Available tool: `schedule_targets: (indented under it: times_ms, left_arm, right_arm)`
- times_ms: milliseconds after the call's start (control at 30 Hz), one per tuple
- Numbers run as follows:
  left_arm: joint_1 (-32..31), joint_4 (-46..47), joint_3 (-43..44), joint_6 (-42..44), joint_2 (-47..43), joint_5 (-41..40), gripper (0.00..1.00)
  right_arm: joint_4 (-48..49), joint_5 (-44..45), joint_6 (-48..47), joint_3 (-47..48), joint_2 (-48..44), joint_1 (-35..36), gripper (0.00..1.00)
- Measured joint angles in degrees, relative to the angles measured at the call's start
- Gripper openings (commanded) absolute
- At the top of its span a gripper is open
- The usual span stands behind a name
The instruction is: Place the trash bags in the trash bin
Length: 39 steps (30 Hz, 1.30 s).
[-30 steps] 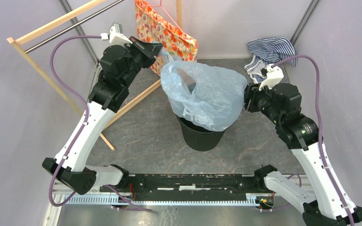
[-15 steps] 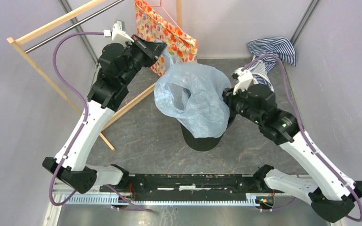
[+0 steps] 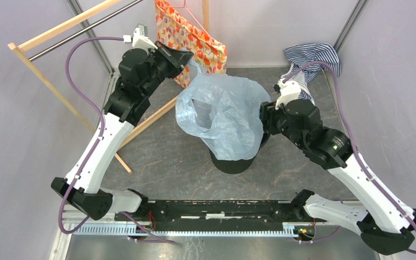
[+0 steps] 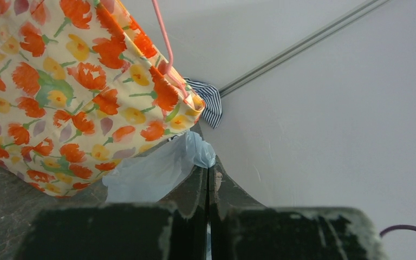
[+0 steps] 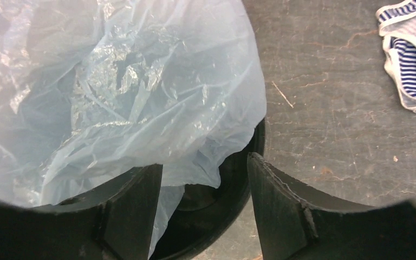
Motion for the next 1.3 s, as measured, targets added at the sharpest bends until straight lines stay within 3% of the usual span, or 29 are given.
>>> schedule_targets:
  times_ms: [267, 567, 933, 1100, 1300]
  left_arm:
    - [0.00, -1.25, 0.00, 0.00, 1.46, -0.90, 0.02]
    - [0.00, -1.68, 0.00, 0.00, 1.60, -0.87, 0.02]
    - [0.00, -1.73, 0.31, 0.02, 1.90, -0.85, 0.02]
    - [0.00, -1.73, 0.31, 0.02, 2.36, -0.83, 0.02]
    - [0.00, -1.75, 0.31, 0.02, 2.56, -0.74, 0.02]
  right_arm:
    - [-2.82, 1.33, -0.98, 2.01, -2.62, 0.00, 0.73]
    - [-4.90, 1.33, -2.86, 11.15, -3.21, -0.02, 0.72]
    - [-0.94, -12.94, -7.87, 19.39, 2.45, 0.00, 0.72]
    - [-0.63, -11.21, -9.03, 17.46, 6.36, 0.04, 0.61]
    - [0.63, -6.23, -8.13, 5.84, 7.56, 0.04, 0.48]
